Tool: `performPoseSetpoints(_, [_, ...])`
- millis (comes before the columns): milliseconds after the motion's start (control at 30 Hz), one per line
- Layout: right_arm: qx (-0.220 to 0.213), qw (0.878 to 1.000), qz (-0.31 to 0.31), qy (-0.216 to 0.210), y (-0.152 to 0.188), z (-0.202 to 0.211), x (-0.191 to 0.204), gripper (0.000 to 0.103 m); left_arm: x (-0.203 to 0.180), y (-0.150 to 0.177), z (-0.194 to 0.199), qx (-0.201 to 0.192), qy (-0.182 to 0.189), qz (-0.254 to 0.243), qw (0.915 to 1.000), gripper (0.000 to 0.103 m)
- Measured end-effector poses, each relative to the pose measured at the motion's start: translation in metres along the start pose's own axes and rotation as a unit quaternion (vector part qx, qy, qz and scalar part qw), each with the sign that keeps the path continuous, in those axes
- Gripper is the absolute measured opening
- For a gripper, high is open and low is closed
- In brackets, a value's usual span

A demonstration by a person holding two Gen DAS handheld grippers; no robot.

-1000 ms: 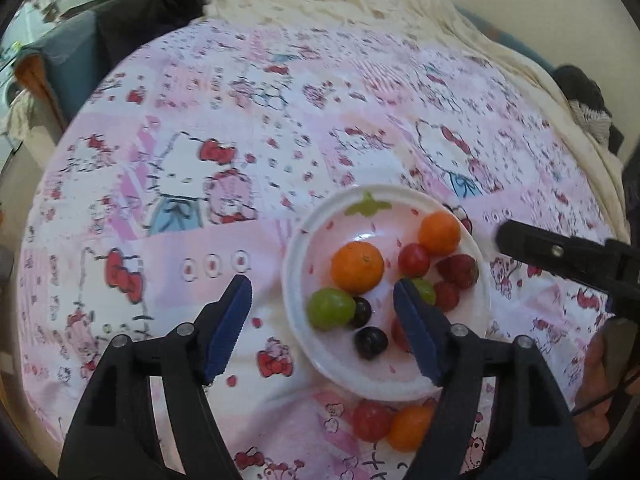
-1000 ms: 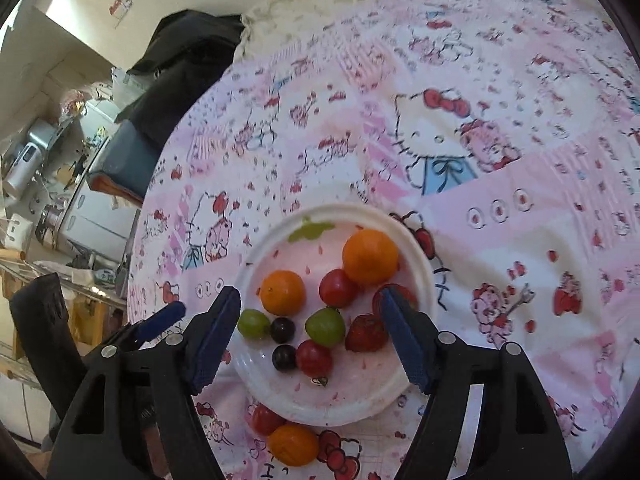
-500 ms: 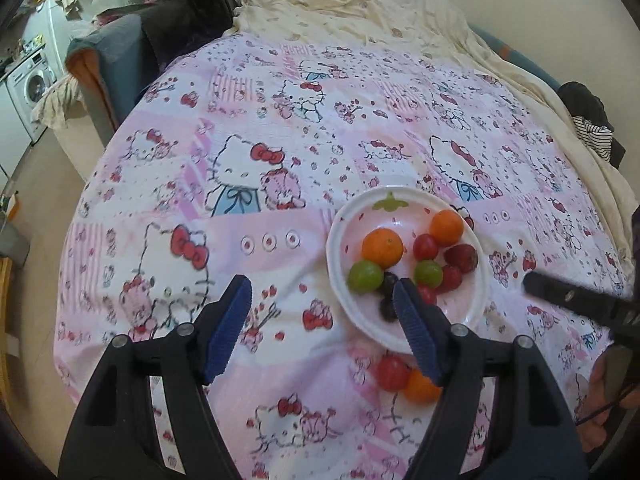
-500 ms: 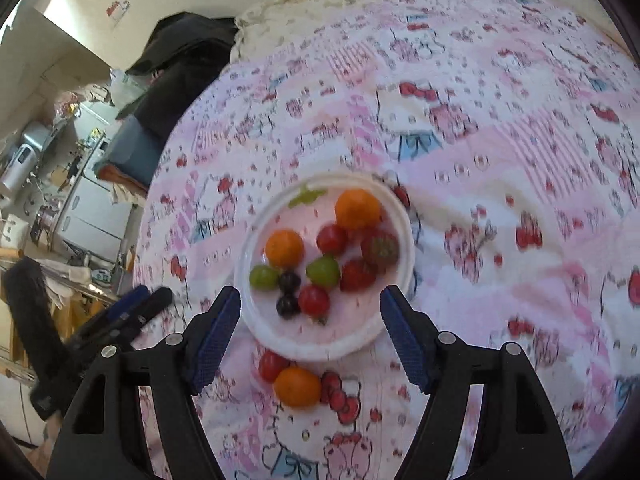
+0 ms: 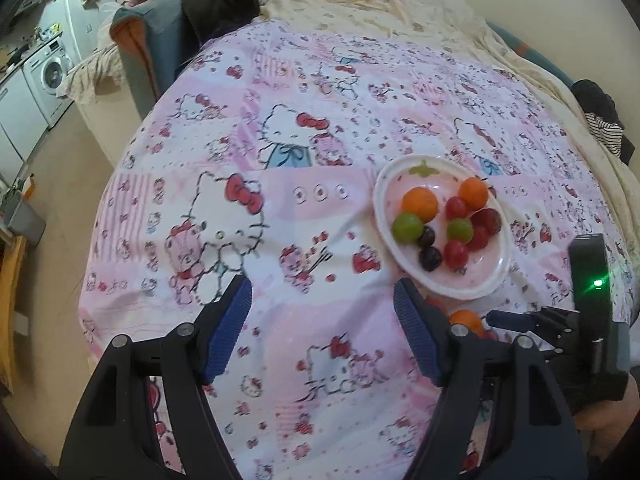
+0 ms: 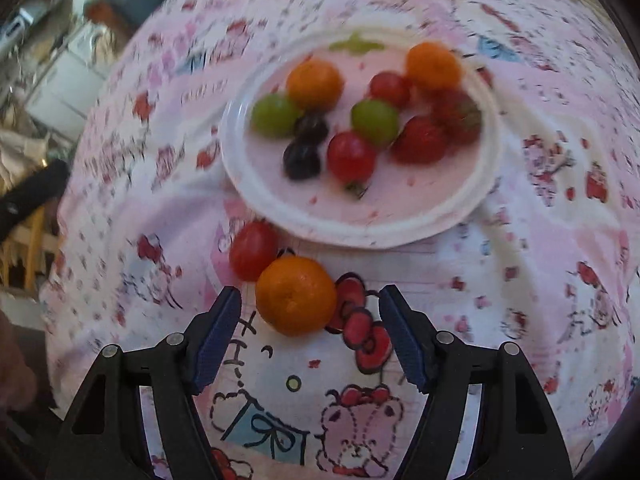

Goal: Organize fruits
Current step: 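Withdraw both tools from the plate toward the last fruits, then grasp a red tomato with the left tool while the right tool grasps an orange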

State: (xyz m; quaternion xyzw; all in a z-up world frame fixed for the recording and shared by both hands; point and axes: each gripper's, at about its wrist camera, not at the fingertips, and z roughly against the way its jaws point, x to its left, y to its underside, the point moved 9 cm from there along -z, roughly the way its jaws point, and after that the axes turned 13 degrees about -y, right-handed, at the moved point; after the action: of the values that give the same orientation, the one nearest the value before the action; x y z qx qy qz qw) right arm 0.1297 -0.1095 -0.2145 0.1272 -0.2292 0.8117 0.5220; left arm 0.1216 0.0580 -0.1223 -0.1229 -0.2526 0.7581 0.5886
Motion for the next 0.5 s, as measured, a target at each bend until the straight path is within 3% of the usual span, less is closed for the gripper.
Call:
performPoseSetpoints(167, [0.014,1.0,0.028,0.004,0.0,-0.011,0.004,0.044,0.008,0.006,-0.007,0.011,-0.005,0.006,0.9999,0.07])
performPoseSetpoints(367, [0.004,1.0,0.006,-0.014,0.003,0.014,0.0,0.043,-0.017,0.008,-0.014,0.026,0.012,0.001,0.9996,0.07])
performPoseSetpoints(500, [-0.038,0.999,-0.023,-0.026,-0.004,0.05,-0.01,0.043,-0.057,0.017,-0.019,0.043,0.036,-0.026,0.9981,0.07])
